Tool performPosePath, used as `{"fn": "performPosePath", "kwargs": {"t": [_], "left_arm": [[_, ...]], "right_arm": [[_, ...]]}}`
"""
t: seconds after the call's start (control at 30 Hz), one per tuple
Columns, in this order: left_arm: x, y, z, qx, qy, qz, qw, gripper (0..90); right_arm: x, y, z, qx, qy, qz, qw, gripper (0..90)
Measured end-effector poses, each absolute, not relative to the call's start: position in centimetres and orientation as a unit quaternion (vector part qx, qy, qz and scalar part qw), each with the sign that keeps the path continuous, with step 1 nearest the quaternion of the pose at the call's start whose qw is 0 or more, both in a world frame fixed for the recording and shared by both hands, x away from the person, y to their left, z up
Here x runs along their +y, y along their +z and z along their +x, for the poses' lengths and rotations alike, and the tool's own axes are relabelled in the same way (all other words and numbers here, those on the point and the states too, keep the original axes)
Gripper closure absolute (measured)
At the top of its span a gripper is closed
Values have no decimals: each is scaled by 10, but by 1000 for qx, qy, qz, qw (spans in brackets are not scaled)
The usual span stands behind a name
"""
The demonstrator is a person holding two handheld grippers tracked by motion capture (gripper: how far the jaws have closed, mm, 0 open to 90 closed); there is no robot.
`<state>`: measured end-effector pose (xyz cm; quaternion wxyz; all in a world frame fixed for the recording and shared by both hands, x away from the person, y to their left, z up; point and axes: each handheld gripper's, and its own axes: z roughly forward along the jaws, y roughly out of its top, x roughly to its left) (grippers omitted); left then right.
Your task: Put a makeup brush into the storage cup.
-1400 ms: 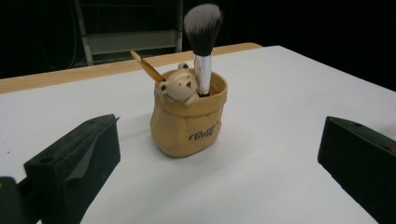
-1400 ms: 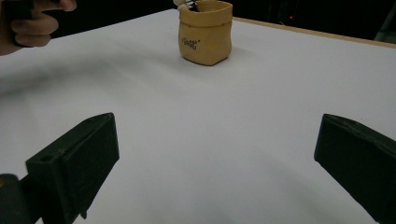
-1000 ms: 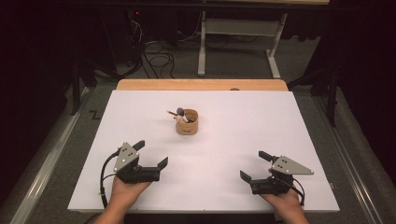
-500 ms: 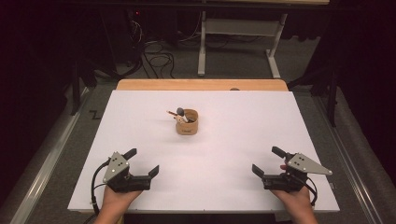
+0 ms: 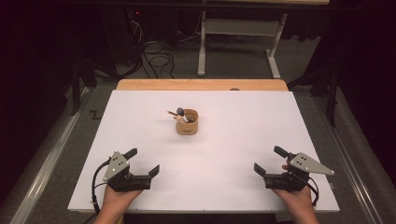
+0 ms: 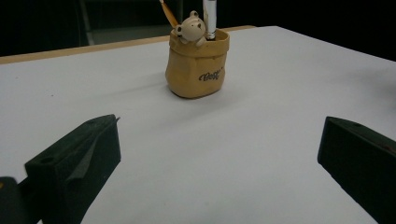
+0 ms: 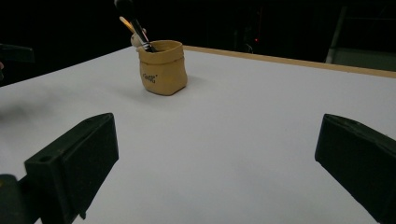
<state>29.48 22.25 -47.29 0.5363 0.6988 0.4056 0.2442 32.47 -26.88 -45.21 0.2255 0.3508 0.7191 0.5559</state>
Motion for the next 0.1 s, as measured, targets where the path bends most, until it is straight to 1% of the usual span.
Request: {"fn": "performPosePath", "kwargs": {"t": [0.1], "left_arm": [[223, -473, 295, 406, 248, 698, 536, 2]], "right_arm": [[-269, -452, 325, 720, 556, 350, 223, 3]]}}
